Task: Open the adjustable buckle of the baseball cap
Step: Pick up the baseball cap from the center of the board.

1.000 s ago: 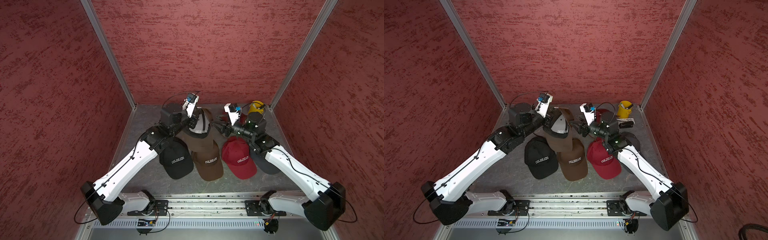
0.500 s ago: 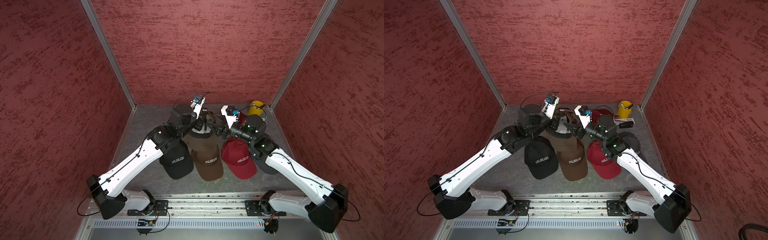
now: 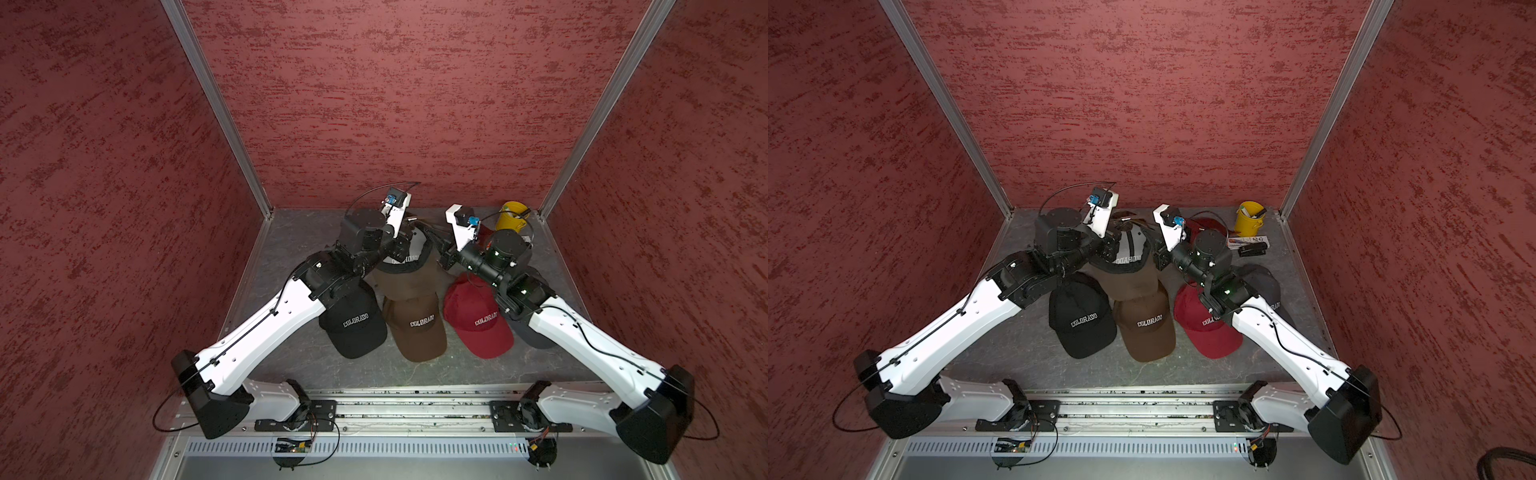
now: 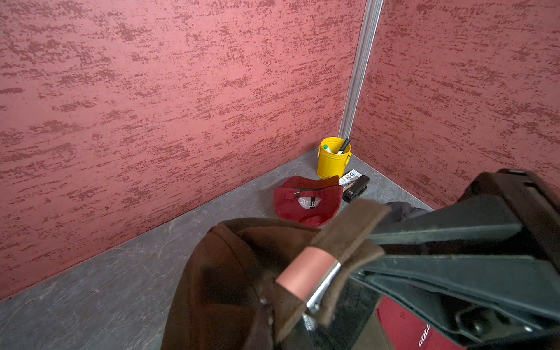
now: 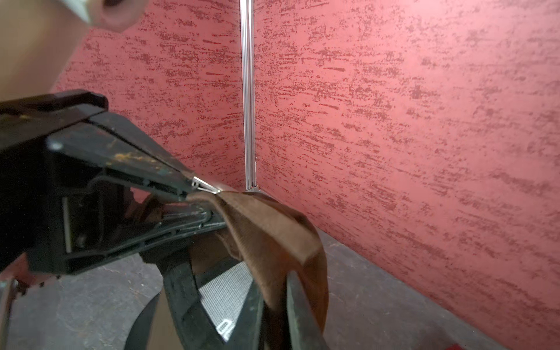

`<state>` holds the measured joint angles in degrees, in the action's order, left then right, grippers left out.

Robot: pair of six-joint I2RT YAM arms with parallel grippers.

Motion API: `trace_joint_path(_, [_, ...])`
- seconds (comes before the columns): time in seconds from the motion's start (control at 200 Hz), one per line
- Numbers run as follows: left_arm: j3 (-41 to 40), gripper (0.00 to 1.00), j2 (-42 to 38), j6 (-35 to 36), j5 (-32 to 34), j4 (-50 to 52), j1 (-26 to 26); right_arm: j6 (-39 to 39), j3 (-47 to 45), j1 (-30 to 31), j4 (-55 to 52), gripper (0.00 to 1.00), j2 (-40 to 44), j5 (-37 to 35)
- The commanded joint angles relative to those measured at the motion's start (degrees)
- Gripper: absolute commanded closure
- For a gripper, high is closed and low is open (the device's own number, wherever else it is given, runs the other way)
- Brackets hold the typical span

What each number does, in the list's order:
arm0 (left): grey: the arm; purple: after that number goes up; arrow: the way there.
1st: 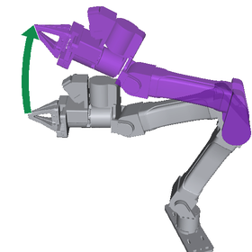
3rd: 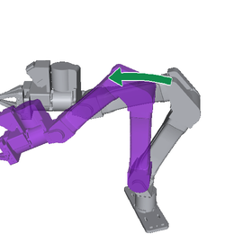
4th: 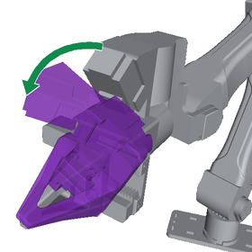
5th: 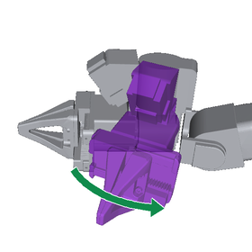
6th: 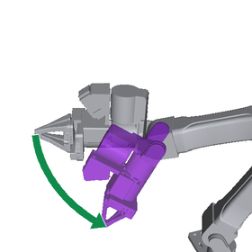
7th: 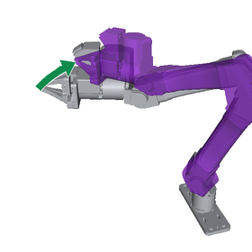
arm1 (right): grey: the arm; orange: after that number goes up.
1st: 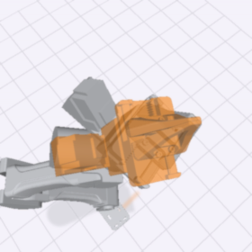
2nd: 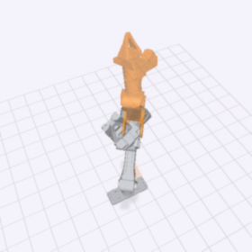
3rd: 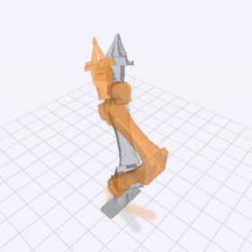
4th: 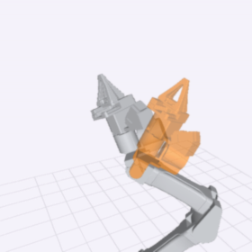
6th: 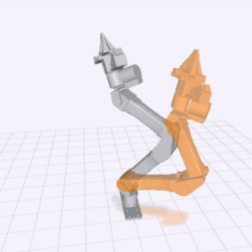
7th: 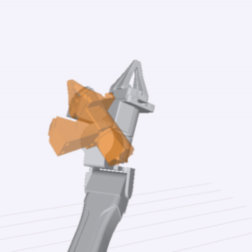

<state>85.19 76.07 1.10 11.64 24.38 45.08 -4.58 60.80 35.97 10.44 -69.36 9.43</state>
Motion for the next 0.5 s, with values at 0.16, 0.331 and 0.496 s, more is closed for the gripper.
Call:
trace_joint_path(0.16, [-2.2,0.94,-2.1,-3.2,-2.4,-2.8,0.2,0.4,-0.3,0.6,5.1,1.0,-0.1,-3.3])
trace_joint_path(0.331, [-4.8,0.63,-3.6,-4.5,-6.2,-2.4,-1.1,0.6,-0.3,0.6,6.1,1.0,0.5,-3.7])
trace_joint_path(0.496, [-5.6,0.33,-5.6,-4.5,-11.7,-1.0,-2.9,0.4,-0.2,0.6,5.9,1.0,0.7,-4.2])
